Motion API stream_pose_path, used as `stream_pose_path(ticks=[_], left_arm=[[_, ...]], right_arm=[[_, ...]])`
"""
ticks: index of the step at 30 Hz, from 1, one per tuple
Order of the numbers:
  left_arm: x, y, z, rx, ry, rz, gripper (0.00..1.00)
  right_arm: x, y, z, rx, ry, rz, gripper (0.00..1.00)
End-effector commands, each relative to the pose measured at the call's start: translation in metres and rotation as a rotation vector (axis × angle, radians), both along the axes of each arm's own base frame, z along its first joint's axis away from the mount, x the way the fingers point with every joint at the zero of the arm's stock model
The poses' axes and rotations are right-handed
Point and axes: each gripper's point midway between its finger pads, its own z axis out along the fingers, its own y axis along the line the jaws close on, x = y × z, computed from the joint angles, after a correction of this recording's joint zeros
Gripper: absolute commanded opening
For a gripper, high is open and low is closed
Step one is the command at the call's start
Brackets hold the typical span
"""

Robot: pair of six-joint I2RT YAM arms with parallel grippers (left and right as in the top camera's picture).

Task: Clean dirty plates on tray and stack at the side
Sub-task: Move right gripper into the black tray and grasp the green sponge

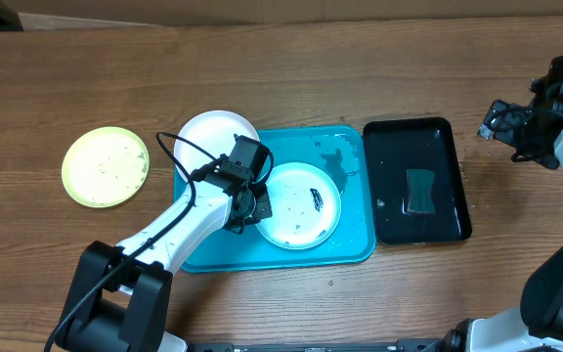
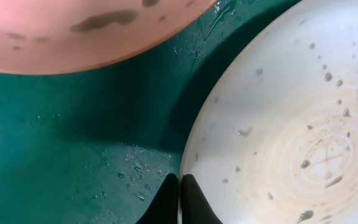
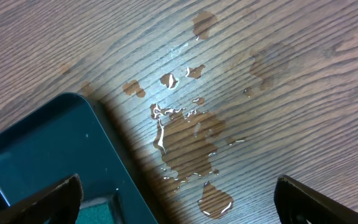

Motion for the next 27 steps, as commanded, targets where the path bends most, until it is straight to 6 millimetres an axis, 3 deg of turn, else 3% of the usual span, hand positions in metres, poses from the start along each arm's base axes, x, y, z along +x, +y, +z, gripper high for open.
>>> stream_pose_path(ticks=[1, 3, 7, 11, 14, 17, 21, 27], left_arm=[[0.005, -0.002, 0.002, 0.001, -0.009, -0.025, 0.04], [0.005, -0.002, 0.002, 0.000, -0.011, -0.024, 0.04], [0.005, -0.002, 0.002, 0.000, -0.011, -0.024, 0.04], [0.005, -0.002, 0.002, 0.000, -0.011, -0.024, 0.04], [0.005, -0.002, 0.002, 0.001, -0.011, -0.024, 0.04], [0.005, -0.002, 0.002, 0.001, -0.011, -0.024, 0.05], [0.006, -0.002, 0.002, -0.001, -0.014, -0.024, 0.05], [0.006, -0.003, 0.002, -0.001, -0.014, -0.027, 0.06]], right_arm=[[0.010, -0.001, 0.005, 0.004, -0.051, 0.000, 1.00], [0.019, 0.003, 0.009, 0.026, -0.094, 0.015, 1.00], [0.018, 0.024, 0.008, 0.140, -0.099, 0.060, 1.00], [-0.002, 0.039, 0.001, 0.205, -0.014, 0.096, 1.00], [-0.015, 0.049, -0.003, 0.246, 0.040, 0.101, 0.87], [-0.029, 0.074, -0.004, 0.310, 0.095, 0.175, 0.73], [-0.052, 0.109, -0.009, 0.286, 0.215, 0.317, 0.70], [-0.063, 0.126, -0.016, 0.083, 0.317, 0.399, 0.71]])
